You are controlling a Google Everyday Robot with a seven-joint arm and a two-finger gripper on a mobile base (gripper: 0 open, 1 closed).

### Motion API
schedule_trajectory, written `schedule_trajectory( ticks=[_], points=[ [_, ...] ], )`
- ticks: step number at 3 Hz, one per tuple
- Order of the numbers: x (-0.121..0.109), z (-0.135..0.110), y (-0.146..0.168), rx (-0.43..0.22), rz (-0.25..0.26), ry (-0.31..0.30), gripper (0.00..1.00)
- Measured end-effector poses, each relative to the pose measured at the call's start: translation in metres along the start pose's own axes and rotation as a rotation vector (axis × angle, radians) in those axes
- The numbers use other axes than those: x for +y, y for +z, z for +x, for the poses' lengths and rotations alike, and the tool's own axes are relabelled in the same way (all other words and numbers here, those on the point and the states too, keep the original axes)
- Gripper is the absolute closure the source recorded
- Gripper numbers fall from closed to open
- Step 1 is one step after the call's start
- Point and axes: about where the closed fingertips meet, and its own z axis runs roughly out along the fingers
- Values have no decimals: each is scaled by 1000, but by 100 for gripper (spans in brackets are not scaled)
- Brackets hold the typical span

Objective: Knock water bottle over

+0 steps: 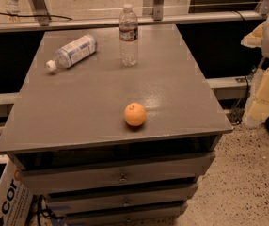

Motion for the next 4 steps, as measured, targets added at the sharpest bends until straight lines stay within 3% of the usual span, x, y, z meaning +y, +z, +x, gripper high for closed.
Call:
schedule_trajectory(
  ticks=[4],
  points=[
    [0, 0, 0, 0, 0, 0, 0]
  ],
)
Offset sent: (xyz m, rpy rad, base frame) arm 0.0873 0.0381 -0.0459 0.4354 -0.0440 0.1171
